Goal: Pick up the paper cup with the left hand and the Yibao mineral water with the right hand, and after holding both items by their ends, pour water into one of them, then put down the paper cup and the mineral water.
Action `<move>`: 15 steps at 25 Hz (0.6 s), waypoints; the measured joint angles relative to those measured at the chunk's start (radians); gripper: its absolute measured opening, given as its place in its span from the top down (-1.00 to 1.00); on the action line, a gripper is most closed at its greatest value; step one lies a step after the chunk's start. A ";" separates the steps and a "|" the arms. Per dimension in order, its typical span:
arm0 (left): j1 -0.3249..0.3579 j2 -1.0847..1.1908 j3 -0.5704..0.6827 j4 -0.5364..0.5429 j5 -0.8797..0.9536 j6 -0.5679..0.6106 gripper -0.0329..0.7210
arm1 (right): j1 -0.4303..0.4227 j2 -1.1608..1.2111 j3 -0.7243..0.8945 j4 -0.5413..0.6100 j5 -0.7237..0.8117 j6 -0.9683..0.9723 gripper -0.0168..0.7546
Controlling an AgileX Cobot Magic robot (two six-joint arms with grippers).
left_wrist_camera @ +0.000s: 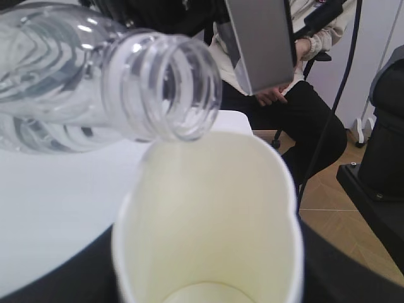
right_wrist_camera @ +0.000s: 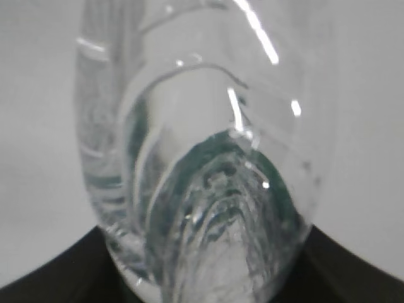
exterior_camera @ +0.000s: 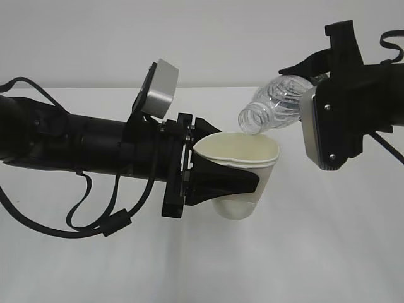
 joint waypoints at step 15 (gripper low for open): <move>0.000 0.000 0.000 0.000 0.000 0.000 -0.13 | 0.000 0.000 -0.006 0.000 -0.002 -0.041 -0.19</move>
